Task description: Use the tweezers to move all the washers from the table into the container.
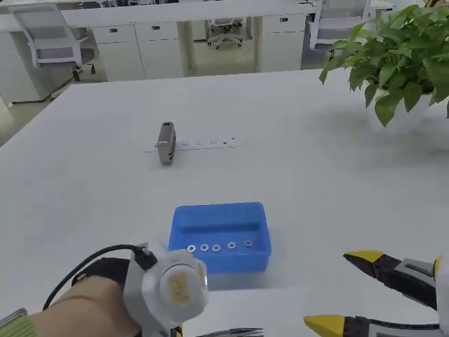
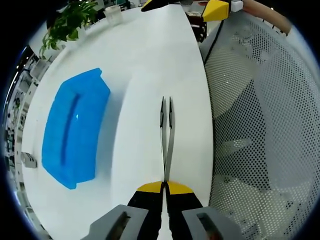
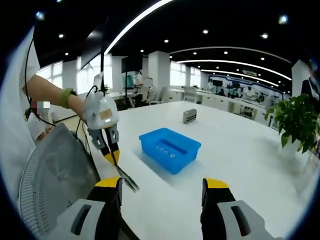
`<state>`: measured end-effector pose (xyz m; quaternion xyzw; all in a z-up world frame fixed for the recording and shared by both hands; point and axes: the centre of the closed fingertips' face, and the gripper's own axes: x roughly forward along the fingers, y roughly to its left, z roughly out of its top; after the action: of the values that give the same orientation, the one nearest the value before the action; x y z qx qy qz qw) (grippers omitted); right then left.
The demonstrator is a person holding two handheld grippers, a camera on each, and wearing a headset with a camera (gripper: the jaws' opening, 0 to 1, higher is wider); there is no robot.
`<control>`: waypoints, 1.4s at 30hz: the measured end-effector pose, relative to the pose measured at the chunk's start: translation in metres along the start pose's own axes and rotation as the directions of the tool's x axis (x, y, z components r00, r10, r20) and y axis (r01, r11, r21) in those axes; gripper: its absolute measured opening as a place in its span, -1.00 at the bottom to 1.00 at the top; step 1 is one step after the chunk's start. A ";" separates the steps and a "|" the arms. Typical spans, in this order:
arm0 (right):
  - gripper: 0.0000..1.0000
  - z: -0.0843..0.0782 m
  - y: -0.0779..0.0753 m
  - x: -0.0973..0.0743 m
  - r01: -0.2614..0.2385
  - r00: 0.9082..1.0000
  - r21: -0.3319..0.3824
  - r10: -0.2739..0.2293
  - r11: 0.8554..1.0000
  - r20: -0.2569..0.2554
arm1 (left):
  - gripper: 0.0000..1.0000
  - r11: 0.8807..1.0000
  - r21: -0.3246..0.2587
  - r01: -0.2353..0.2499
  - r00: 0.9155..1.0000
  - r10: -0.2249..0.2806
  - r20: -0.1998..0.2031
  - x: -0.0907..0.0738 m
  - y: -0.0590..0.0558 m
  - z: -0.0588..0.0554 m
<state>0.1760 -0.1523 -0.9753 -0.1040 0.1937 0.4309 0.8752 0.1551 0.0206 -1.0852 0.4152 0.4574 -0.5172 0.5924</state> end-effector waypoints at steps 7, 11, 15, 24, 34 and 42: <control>0.26 -0.001 0.001 0.000 0.001 1.000 -0.006 -0.001 1.000 -0.008 | -0.98 0.999 -0.044 -0.014 0.999 0.016 0.029 -0.006 -0.001 -0.006; 0.26 -0.001 0.001 0.000 0.003 1.000 -0.007 -0.003 1.000 -0.009 | -0.87 0.995 -0.098 -0.035 0.997 0.042 0.071 -0.015 0.000 -0.009; 0.27 -0.002 0.001 0.000 0.004 1.000 -0.008 -0.004 1.000 -0.014 | -0.72 0.984 -0.168 -0.056 0.990 0.076 0.117 -0.026 -0.003 -0.015; 0.32 0.008 -0.001 -0.003 0.020 1.000 0.026 -0.020 0.999 0.019 | -0.33 0.889 -0.450 -0.080 0.906 0.253 0.339 -0.065 0.000 -0.011; 0.39 0.032 -0.003 -0.019 0.068 0.993 0.067 -0.074 0.995 0.093 | -0.06 0.711 -0.692 -0.126 0.645 0.589 0.487 -0.143 0.020 -0.008; 0.43 0.053 -0.012 -0.030 0.121 0.979 0.107 -0.137 0.987 0.150 | 0.54 0.528 -0.846 -0.071 0.382 0.798 0.466 -0.203 0.033 -0.018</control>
<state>0.1818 -0.1622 -0.9140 -0.0392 0.1379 0.3700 0.9179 0.1760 0.0891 -0.8913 -0.0313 0.1349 -0.2252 0.9644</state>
